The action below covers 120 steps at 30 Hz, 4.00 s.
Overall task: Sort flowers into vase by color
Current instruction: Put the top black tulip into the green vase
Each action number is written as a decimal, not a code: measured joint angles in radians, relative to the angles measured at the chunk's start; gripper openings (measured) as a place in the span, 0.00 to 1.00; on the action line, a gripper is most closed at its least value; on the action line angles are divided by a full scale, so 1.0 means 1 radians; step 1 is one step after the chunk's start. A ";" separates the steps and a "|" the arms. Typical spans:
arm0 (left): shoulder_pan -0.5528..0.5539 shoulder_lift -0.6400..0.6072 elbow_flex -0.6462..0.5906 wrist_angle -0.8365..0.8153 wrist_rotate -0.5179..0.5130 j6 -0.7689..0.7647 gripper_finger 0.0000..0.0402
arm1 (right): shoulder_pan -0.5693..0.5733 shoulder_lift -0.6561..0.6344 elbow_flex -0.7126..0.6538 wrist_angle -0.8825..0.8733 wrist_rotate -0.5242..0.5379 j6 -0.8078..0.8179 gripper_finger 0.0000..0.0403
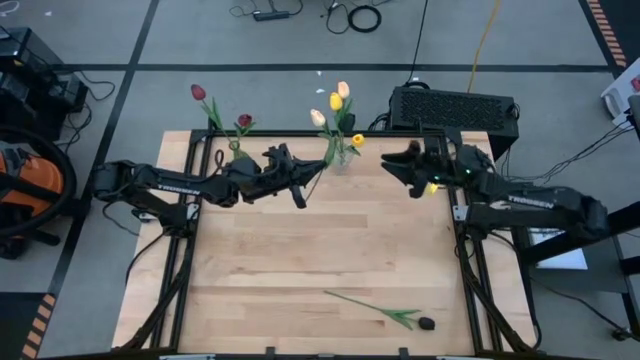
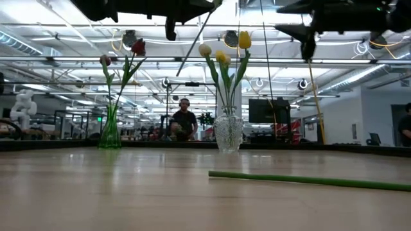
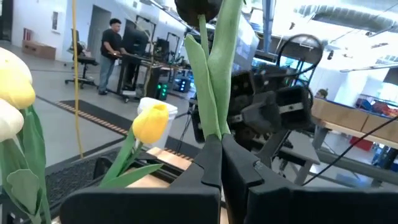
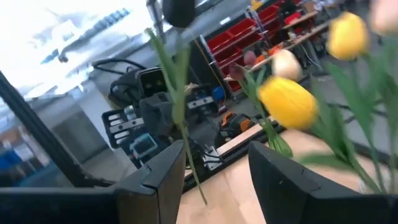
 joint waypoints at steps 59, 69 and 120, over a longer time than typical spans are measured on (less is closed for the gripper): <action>-0.009 -0.001 0.002 0.060 0.068 -0.002 0.07 | 0.108 0.634 0.722 -0.273 -0.133 -0.339 0.03; -0.008 -0.001 0.002 -0.006 0.076 -0.049 0.29 | 0.108 0.633 0.722 -0.304 -0.131 -0.334 0.01; 0.031 0.010 0.133 -0.329 0.247 0.111 0.03 | 0.108 0.633 0.722 -0.403 -0.182 -0.295 0.08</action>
